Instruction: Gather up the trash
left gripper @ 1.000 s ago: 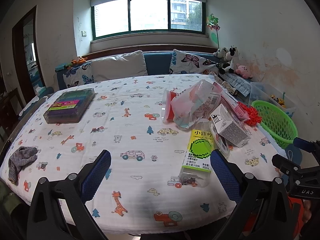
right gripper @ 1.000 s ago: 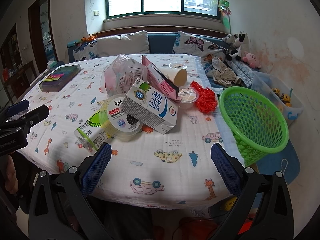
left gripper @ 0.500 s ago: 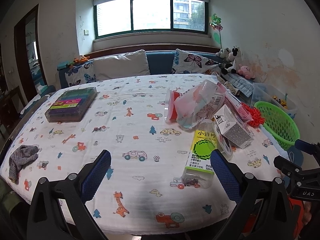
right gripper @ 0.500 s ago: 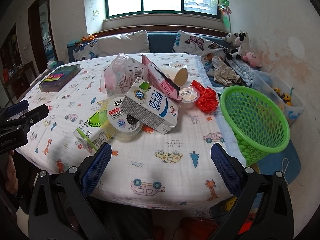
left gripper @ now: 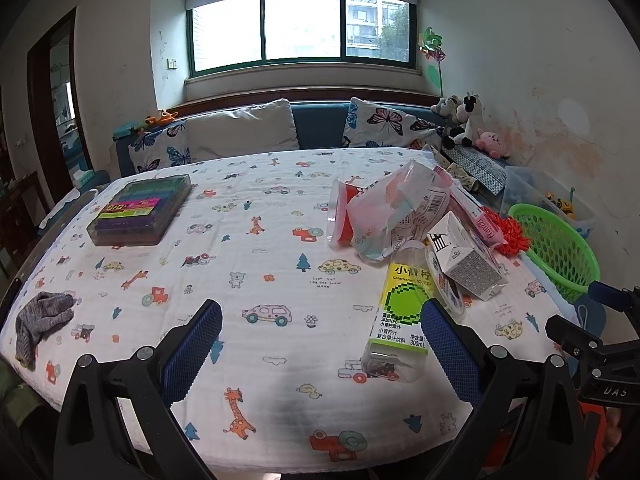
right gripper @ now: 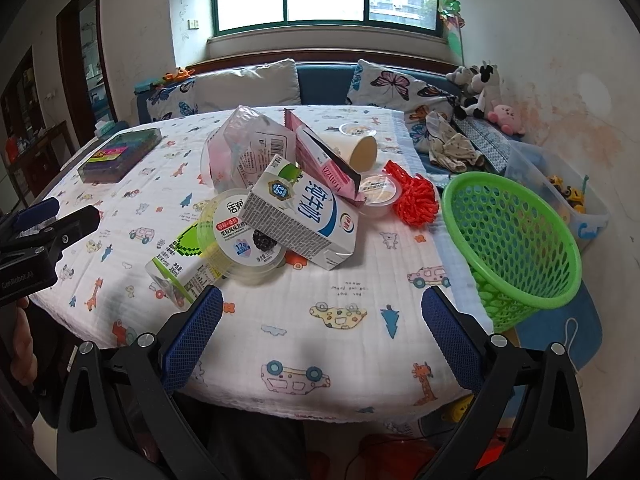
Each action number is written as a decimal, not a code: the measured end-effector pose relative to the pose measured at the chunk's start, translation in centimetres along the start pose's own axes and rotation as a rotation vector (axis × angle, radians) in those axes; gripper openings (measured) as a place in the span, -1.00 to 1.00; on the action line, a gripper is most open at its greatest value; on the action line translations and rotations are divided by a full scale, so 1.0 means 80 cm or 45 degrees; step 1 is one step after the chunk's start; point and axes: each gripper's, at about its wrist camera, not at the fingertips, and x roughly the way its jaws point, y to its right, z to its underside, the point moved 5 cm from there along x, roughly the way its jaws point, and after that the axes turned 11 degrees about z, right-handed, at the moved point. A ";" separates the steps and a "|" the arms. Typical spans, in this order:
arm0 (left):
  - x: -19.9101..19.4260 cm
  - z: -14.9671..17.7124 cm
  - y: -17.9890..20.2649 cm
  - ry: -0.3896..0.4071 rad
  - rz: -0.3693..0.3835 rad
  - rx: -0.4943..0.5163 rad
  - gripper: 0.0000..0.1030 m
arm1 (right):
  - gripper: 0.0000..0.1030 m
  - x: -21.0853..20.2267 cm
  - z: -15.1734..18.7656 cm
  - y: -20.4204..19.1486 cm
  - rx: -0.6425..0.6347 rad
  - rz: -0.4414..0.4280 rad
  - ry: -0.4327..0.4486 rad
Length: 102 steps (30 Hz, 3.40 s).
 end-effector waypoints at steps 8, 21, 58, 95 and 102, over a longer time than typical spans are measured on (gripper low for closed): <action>0.003 -0.002 0.000 -0.005 0.005 0.002 0.87 | 0.92 0.001 -0.001 0.001 0.000 -0.001 0.000; 0.019 -0.010 -0.004 -0.021 0.011 0.006 0.87 | 0.92 0.016 -0.015 -0.002 -0.032 -0.012 -0.001; 0.090 -0.055 -0.009 -0.100 0.079 0.086 0.87 | 0.67 0.105 -0.119 0.001 -0.175 -0.149 0.017; 0.217 -0.125 0.056 -0.226 0.564 0.397 0.29 | -0.69 0.169 -0.159 -0.007 -0.288 -0.315 -0.063; 0.217 -0.116 0.057 -0.234 0.630 0.384 -0.38 | -0.75 0.156 -0.167 0.004 -0.227 -0.336 -0.042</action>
